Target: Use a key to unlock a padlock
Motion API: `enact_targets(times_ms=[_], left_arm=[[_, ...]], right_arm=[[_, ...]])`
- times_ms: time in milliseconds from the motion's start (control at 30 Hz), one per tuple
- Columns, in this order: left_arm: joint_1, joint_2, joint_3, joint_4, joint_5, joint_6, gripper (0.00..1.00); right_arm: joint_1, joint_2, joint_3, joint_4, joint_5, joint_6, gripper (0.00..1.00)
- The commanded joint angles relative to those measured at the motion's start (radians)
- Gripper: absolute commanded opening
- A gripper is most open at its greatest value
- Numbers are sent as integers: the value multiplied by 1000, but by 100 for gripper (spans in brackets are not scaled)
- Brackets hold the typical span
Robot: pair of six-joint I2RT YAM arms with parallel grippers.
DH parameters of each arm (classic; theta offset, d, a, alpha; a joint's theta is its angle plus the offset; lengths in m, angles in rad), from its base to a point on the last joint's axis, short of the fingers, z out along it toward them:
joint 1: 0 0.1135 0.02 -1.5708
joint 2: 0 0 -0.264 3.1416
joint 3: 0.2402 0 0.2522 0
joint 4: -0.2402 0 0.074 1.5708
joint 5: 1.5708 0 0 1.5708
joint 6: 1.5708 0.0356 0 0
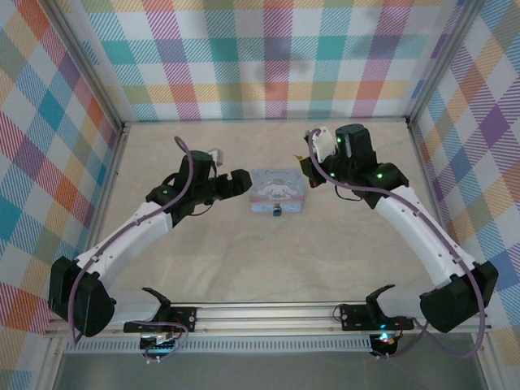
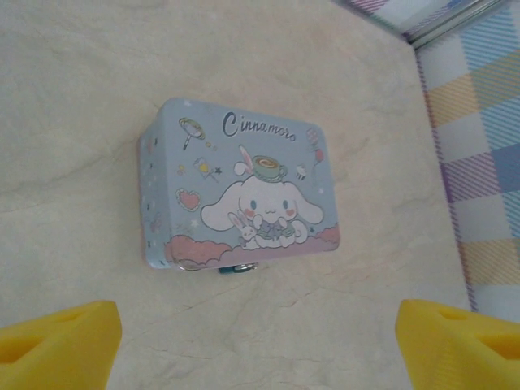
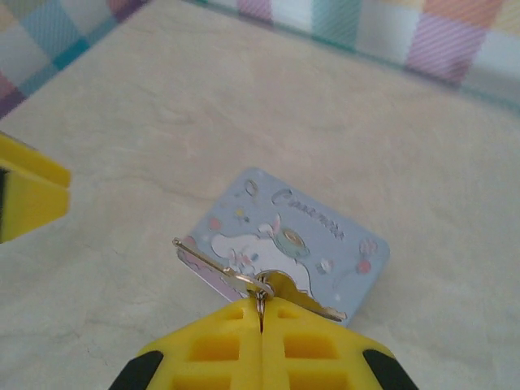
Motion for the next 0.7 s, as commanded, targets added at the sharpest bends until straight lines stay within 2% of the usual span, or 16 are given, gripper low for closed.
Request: enact_targets(times_ms=[0,300,367,667], left_arm=[[24,-34,40,-11,77,-15,86],[26,-34,134,37,239,-27,74],[25,-31,152,93,273,-31,73],[-73,21,226,125,260,22,69]], right_arm=[[21,-28,53,19,-43,-87,3],[74,-43,51,-5,28,-56,2],[85,-29,62,-22,40,-40,2],[150,44,113,-75,34,38,2]])
